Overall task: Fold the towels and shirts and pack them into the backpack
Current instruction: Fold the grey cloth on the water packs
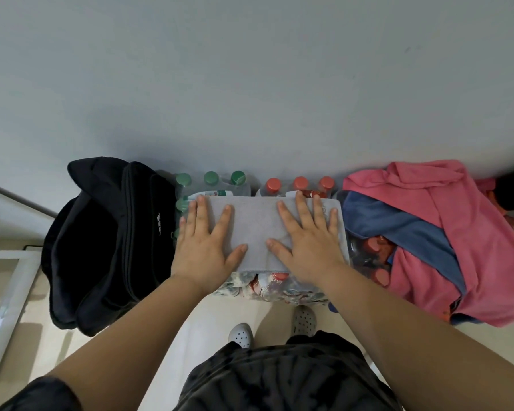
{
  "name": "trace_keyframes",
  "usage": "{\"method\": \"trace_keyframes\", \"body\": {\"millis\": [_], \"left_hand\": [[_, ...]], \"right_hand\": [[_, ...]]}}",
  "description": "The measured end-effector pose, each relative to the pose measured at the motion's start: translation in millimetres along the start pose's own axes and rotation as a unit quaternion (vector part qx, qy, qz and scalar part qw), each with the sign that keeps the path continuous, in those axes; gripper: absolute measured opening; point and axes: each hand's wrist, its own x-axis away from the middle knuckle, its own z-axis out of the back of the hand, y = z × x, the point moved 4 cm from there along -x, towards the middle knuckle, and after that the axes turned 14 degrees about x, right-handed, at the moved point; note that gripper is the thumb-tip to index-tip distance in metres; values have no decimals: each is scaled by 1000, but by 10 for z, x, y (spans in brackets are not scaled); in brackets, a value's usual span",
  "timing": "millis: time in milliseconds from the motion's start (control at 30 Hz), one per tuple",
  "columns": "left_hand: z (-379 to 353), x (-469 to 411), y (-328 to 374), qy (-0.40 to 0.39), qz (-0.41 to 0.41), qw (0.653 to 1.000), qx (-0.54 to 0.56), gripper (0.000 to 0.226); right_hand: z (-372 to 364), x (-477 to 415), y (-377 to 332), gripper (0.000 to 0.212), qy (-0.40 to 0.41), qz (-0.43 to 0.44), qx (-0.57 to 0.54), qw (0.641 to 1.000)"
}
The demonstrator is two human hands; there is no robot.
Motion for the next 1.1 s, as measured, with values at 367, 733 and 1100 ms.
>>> {"method": "trace_keyframes", "body": {"millis": [367,733,1100], "left_hand": [[284,69,-22,5,77,997,7,68],[331,-57,-108,18,170,915,365,52],[661,69,135,15,219,716,662,56]], "right_hand": [[44,33,-381,79,-45,-7,5,999],[32,18,-358,77,-60,-9,-6,998],[129,35,-226,76,-72,40,-132,988]]}}
